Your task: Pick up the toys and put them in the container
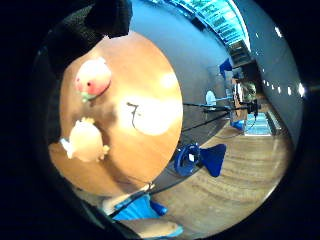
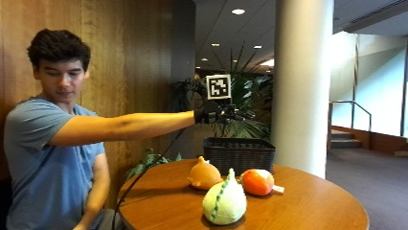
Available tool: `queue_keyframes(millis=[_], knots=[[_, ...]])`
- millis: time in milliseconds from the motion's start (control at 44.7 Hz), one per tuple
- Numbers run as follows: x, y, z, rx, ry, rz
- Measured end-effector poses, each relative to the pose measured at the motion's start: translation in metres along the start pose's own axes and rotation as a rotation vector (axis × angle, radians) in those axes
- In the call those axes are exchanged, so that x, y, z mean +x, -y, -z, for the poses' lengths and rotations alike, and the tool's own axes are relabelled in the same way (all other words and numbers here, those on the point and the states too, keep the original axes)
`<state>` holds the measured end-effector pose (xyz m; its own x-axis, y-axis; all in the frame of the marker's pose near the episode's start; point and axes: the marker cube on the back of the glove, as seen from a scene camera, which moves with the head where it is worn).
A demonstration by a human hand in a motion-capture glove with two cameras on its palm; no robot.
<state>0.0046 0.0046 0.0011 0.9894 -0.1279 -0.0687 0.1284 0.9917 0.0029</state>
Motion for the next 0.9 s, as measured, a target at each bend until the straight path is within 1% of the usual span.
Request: queue_keyframes(millis=[224,269,336,403,537,582,717,806,896], knots=[[0.005,-0.003,0.0,0.008,-0.058,0.081],[0.003,-0.003,0.002,0.005,-0.017,0.072],[0.0,-0.002,0.004,-0.003,0.055,0.021],[0.012,-0.003,-0.002,-0.011,-0.03,0.012],[0.031,-0.008,-0.01,-0.025,-0.084,0.046],[0.042,-0.009,-0.014,-0.037,-0.09,0.037],[0.053,-0.01,-0.022,-0.049,0.042,-0.021],[0.073,-0.008,-0.036,-0.067,-0.059,-0.112],[0.094,-0.01,-0.051,-0.102,-0.08,-0.12]])
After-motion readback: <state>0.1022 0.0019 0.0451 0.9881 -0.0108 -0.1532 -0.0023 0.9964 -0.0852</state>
